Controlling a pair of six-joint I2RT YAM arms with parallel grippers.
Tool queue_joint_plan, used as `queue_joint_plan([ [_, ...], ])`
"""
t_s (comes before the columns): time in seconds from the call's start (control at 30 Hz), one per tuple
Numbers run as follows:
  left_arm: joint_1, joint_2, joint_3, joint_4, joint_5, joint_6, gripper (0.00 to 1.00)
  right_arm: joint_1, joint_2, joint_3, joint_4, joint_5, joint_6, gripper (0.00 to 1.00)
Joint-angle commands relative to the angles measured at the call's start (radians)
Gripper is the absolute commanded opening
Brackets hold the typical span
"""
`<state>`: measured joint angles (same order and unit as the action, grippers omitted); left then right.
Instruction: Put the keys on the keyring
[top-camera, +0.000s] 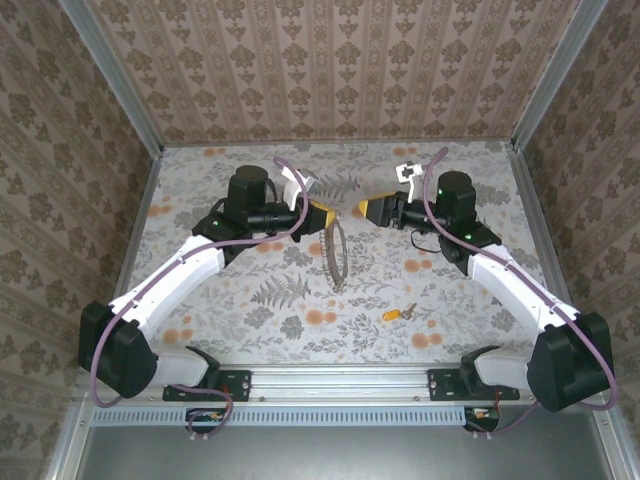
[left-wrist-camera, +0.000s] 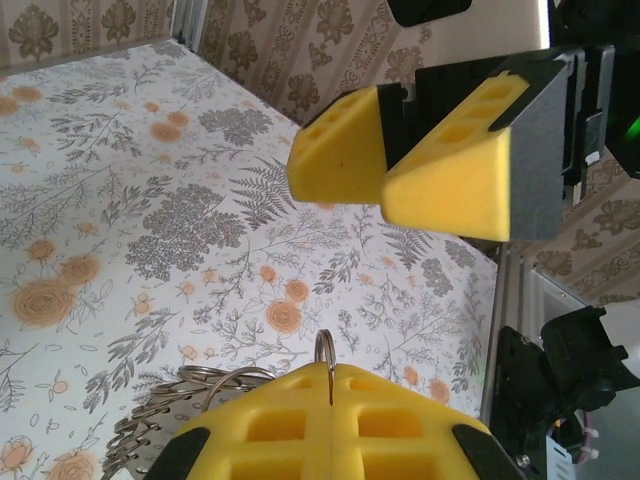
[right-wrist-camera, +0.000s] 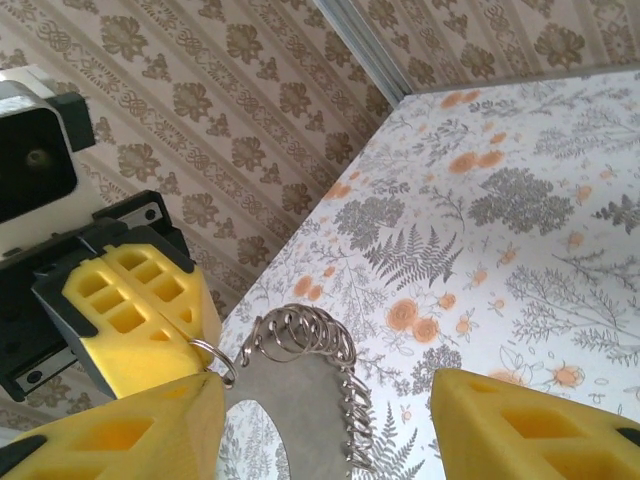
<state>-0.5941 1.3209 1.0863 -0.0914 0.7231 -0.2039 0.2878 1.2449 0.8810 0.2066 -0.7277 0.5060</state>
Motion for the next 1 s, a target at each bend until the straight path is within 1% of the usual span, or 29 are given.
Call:
queue_joint_plan([
  [0.0,0.008,-0.007,0.004,-0.028,-0.018,0.054,0.00,0.003,-0.010,-0.029,0.016,0.027,0.026,0.58],
  [0.23,0.011,0.018,0.017,-0.070,-0.019,0.085,0.00,0.018,-0.012,-0.062,0.016,0.048,0.030,0.59],
  [0.6,0.029,0.038,0.064,-0.178,0.014,0.154,0.00,0.037,0.030,-0.026,-0.030,0.042,-0.002,0.59],
  [0.7,0.033,0.032,0.057,-0.183,0.013,0.159,0.00,0.043,0.048,-0.033,-0.007,0.037,0.018,0.59],
  [0.97,0.048,0.019,0.025,-0.168,0.014,0.168,0.00,0.089,0.090,-0.025,-0.001,0.063,0.009,0.58],
])
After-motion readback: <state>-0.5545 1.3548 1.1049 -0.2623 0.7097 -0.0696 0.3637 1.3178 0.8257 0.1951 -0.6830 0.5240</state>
